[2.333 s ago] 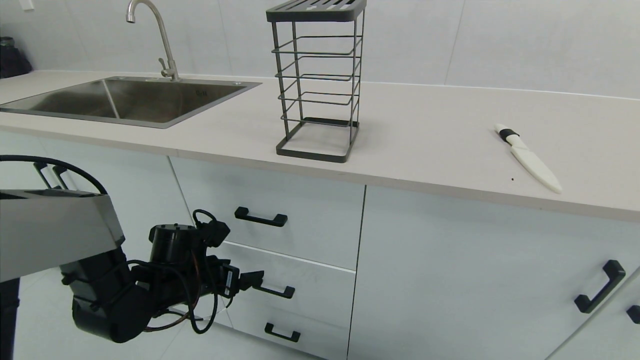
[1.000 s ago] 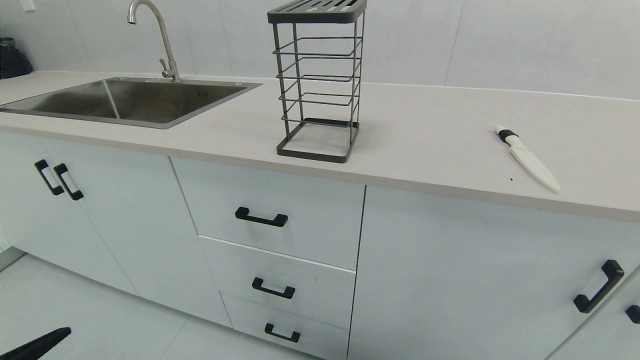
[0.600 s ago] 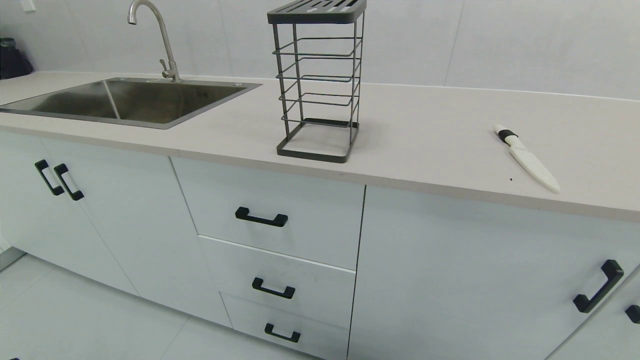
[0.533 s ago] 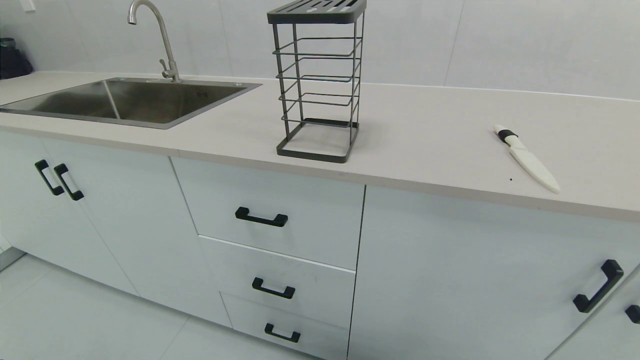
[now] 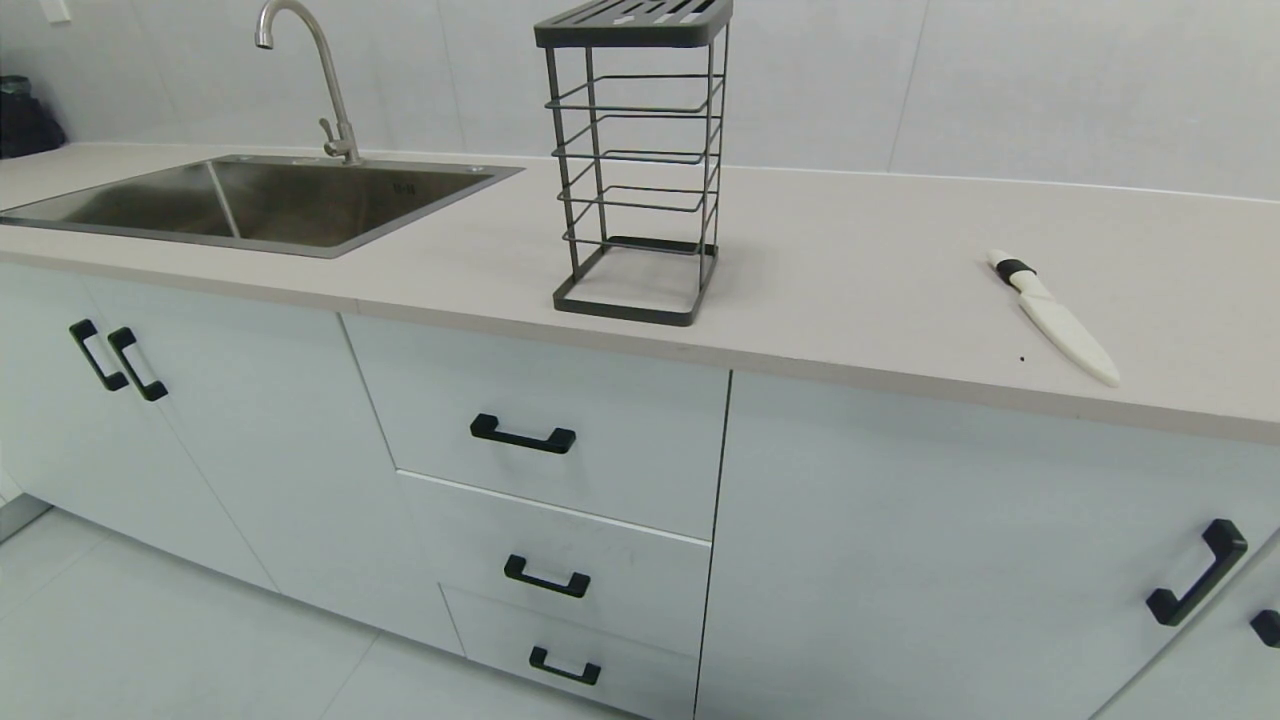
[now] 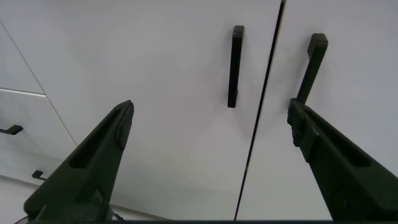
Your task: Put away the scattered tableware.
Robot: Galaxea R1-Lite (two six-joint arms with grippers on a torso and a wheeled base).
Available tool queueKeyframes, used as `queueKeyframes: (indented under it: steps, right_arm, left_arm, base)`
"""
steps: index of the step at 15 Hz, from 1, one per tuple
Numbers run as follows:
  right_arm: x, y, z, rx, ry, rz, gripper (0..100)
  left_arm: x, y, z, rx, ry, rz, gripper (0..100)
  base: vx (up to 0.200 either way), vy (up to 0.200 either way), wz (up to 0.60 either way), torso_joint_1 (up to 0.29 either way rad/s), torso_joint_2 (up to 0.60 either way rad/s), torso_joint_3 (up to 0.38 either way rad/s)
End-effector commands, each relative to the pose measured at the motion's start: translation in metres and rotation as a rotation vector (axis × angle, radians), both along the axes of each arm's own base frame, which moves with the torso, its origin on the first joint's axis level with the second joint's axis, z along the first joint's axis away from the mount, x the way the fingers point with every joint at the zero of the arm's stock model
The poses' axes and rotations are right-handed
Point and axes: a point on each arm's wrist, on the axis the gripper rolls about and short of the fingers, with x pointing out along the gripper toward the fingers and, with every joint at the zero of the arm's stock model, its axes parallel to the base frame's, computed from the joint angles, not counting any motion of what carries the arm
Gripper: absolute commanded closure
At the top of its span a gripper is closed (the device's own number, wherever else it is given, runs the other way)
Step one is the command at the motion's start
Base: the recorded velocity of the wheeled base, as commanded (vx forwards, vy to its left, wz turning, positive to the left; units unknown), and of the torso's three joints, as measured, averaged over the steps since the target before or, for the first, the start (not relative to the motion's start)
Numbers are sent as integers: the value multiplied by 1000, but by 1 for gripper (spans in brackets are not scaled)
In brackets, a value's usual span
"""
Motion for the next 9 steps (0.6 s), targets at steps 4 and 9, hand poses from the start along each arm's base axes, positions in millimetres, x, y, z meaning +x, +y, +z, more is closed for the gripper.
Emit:
queueKeyframes:
  steps: [4, 9]
  right_arm:
    - [0, 0, 0, 2, 3, 0, 0]
    - [0, 0, 0, 3, 2, 0, 0]
  left_arm:
    - [0, 0, 0, -4, 2, 0, 0]
    - [0, 0, 0, -6, 0, 2, 0]
  base:
    - [0, 0, -150, 1, 2, -1]
    - [0, 0, -600, 0, 2, 1]
